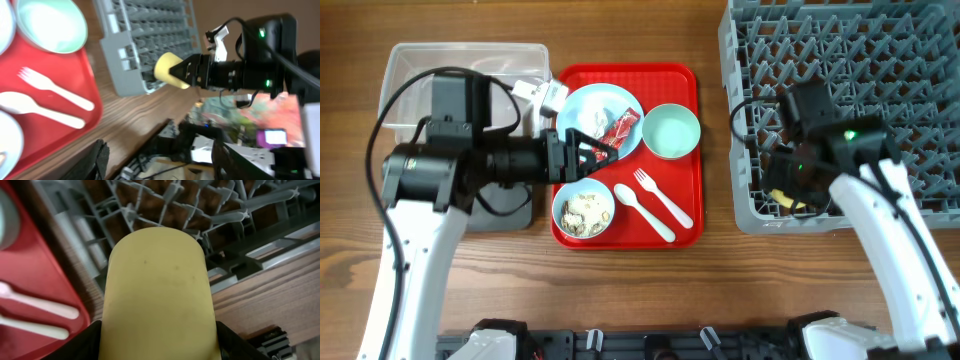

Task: Sort waste into correct bins and load items into the dishwasher rack
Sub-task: 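Carry the yellow cup with the right gripper into the rack, then grasp the blue bowl of rice scraps with the left gripper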

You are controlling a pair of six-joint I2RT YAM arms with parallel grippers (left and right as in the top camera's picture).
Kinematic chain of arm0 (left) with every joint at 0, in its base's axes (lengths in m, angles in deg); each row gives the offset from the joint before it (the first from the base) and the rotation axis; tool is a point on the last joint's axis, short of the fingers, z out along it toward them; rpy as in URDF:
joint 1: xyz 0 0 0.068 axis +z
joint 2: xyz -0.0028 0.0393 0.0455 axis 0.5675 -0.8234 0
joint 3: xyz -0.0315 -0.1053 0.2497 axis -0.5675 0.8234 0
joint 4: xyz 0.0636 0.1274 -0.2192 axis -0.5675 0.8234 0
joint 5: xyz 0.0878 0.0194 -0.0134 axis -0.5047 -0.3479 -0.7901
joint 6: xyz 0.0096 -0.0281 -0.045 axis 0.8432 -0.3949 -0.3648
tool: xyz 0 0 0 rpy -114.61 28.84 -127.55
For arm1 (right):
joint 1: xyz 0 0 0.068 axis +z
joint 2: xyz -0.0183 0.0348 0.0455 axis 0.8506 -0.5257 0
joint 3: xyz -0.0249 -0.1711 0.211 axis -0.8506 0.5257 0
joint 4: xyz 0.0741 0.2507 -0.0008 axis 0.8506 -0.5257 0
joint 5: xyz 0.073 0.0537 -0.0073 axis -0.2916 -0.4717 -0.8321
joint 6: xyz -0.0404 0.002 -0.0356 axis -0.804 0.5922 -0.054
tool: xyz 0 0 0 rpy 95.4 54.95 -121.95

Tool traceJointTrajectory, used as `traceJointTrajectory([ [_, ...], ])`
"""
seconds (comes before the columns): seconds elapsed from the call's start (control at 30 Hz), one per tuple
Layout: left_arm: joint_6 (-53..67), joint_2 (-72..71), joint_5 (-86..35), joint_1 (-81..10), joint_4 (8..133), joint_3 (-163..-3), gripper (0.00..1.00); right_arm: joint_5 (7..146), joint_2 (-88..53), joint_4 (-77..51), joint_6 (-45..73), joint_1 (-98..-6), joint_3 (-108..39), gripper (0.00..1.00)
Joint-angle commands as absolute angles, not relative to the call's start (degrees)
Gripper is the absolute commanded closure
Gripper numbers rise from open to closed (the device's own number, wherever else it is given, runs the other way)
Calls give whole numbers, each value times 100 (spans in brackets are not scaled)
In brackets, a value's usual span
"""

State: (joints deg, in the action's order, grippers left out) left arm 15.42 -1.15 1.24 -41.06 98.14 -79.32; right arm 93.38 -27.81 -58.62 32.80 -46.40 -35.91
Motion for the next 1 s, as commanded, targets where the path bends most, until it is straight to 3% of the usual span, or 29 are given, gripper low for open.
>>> traceJointTrajectory([
  [0.0,1666,149,-453,-4121,9889,-7980,30,8462,-3026,-5829,2449,-5178,-3672,40],
  [0.13,1666,195,-453,-4121,9900,-7980,30,8278,-3177,-5764,2265,-5471,-3670,40],
  [0.2,1666,195,-455,-4121,9911,-7980,30,8038,-3185,-5690,2088,-5477,-3670,34],
  [0.3,1666,195,-455,-4121,9939,-7980,30,8044,-3185,-5681,2134,-5477,-3670,15],
  [0.33,1666,195,-462,-4121,9965,-7980,30,8044,-3185,-5681,2200,-5477,-3670,4],
  [0.37,1666,195,-493,-4121,10000,-7980,30,8047,-3185,-5679,2294,-5477,-3670,0],
  [0.63,1655,195,-1511,-4202,10302,-7980,35,7592,-2646,-5198,2169,-5420,-3764,2],
  [0.87,648,-19,-4352,-5186,10232,-7886,36,5758,-729,-3124,1990,-5016,-3768,0],
  [0.97,202,-244,-4844,-5697,10007,-7622,36,5601,-226,-2706,2314,-4920,-3768,0],
])
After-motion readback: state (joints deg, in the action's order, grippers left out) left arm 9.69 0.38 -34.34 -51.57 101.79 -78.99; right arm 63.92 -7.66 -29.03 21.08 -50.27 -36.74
